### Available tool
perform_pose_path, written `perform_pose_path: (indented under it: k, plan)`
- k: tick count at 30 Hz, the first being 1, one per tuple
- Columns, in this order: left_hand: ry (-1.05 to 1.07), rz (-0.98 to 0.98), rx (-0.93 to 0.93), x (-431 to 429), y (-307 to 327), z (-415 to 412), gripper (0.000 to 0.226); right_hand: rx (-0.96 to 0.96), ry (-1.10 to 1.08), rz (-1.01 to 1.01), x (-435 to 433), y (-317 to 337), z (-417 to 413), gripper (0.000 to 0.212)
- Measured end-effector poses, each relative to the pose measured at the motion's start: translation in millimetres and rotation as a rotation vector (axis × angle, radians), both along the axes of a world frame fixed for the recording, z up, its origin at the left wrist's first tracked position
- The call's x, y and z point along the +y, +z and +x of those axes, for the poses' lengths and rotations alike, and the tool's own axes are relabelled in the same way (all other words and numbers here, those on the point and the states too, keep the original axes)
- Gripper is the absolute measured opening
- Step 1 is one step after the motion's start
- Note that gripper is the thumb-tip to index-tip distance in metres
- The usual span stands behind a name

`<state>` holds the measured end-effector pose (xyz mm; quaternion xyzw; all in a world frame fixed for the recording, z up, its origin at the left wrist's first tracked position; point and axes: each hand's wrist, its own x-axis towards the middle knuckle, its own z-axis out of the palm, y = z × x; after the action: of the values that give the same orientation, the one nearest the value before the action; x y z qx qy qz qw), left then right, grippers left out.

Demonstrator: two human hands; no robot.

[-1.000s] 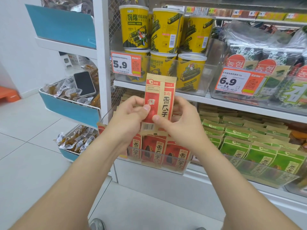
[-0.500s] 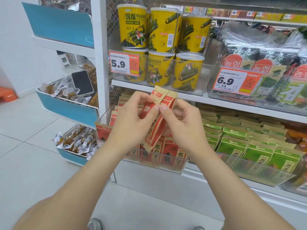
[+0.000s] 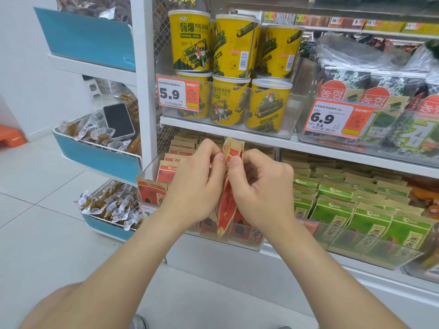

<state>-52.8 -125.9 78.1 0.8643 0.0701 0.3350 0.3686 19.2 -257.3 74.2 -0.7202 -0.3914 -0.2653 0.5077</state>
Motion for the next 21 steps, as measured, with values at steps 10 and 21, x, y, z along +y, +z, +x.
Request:
perform_pose_path:
  k: [10,21]
  plan:
    - [-0.063,-0.013,0.013,1,-1,-1,0.017,-0.045,-0.02,-0.025,0,-3,5,0.03]
    - [-0.292,-0.172,0.037,0,9,-13,0.023,0.73,0.357,0.218,-5,14,2,0.027]
